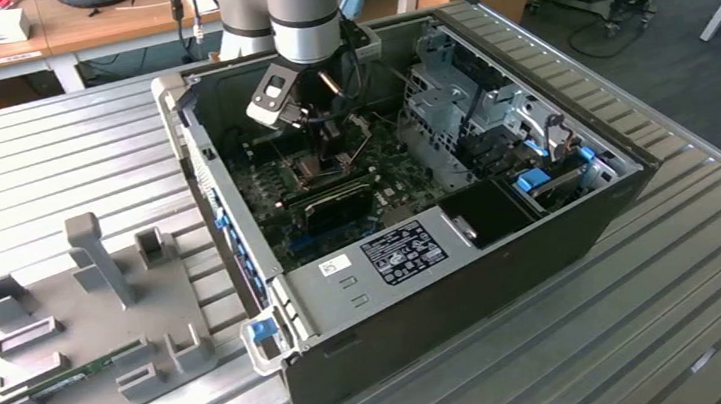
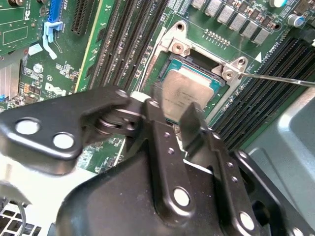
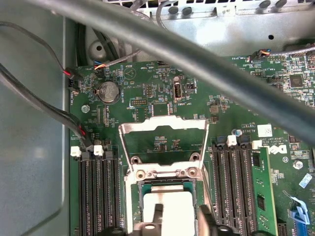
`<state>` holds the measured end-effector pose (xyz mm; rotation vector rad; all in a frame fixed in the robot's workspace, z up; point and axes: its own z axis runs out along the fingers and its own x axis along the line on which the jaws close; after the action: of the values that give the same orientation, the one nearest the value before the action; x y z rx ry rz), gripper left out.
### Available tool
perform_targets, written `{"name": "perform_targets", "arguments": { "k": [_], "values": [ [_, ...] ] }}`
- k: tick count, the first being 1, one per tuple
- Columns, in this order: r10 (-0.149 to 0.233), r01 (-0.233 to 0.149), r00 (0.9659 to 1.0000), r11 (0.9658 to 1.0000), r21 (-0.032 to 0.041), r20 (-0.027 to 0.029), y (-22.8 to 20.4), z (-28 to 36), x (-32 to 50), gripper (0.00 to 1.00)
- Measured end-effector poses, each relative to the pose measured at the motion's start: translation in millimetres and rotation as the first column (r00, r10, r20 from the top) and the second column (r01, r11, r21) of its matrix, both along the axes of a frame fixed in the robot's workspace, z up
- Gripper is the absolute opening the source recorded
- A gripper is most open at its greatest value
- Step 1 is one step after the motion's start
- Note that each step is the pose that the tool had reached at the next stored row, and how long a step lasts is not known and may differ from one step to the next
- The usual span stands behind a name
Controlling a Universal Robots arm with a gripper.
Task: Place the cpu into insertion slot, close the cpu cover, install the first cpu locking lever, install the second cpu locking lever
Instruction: 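Place the cpu into insertion slot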
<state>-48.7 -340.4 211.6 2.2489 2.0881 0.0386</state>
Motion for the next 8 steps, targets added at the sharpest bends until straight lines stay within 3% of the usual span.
{"name": "perform_targets", "arguments": {
  "k": [2,5,8],
  "values": [
    [0.000,0.000,1.0000,1.0000,-0.0008,0.0000,0.0,0.0,0.0,0.40],
    [0.000,0.000,1.0000,1.0000,-0.0019,0.0000,0.0,0.0,0.0,0.22],
    [0.000,0.000,1.0000,1.0000,-0.0030,0.0000,0.0,0.0,0.0,0.16]
  ]
}}
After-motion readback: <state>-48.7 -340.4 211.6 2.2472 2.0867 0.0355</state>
